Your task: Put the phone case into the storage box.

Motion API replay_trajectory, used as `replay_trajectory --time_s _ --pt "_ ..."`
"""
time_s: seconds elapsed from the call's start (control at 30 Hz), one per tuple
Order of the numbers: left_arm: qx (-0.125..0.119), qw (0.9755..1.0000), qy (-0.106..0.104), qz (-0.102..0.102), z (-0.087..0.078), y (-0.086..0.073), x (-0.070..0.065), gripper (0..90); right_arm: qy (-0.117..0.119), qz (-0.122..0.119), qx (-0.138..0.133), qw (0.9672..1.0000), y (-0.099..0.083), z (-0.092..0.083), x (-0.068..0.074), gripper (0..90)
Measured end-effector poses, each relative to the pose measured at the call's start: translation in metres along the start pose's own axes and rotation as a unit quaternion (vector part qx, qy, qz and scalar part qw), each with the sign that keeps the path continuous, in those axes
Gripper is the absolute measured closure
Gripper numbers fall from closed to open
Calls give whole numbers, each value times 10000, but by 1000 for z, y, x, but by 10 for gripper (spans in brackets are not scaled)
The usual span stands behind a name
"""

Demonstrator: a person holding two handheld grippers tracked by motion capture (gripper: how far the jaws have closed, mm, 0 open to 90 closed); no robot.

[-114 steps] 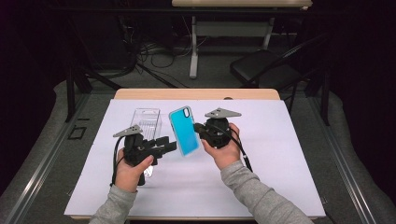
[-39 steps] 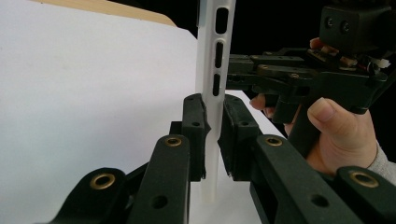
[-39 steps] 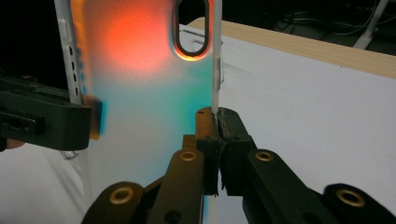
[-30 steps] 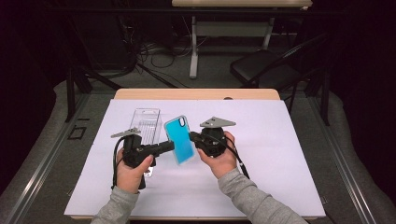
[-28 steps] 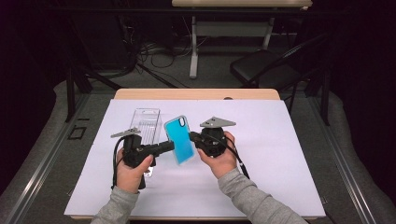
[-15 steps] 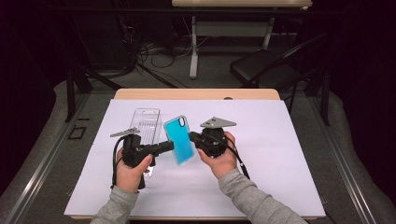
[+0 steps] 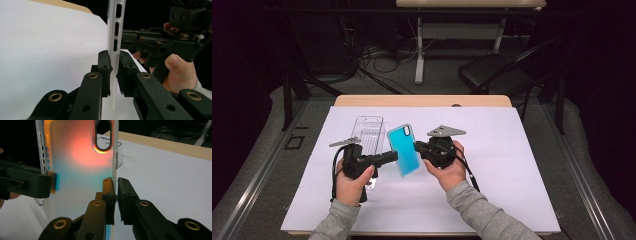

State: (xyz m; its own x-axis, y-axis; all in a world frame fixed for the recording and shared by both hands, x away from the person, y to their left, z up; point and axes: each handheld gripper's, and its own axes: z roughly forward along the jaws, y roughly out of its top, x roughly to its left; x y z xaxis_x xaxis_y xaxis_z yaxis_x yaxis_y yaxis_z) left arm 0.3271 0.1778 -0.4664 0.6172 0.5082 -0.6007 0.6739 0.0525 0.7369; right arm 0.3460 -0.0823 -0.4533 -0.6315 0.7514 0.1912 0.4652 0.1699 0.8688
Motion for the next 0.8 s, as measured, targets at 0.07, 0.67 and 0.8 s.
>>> replay_trajectory --time_s 0.07,0.67,0.8 --pt "-10 10000 1 -15 0 0 0 814 3 5 0 10000 0 0 0 840" --pt "-31 10000 10 -32 0 0 2 814 56 15 -7 10000 0 -1 0 799" --pt "-16 10000 -4 -27 0 0 2 814 91 26 -3 10000 1 -2 0 773"
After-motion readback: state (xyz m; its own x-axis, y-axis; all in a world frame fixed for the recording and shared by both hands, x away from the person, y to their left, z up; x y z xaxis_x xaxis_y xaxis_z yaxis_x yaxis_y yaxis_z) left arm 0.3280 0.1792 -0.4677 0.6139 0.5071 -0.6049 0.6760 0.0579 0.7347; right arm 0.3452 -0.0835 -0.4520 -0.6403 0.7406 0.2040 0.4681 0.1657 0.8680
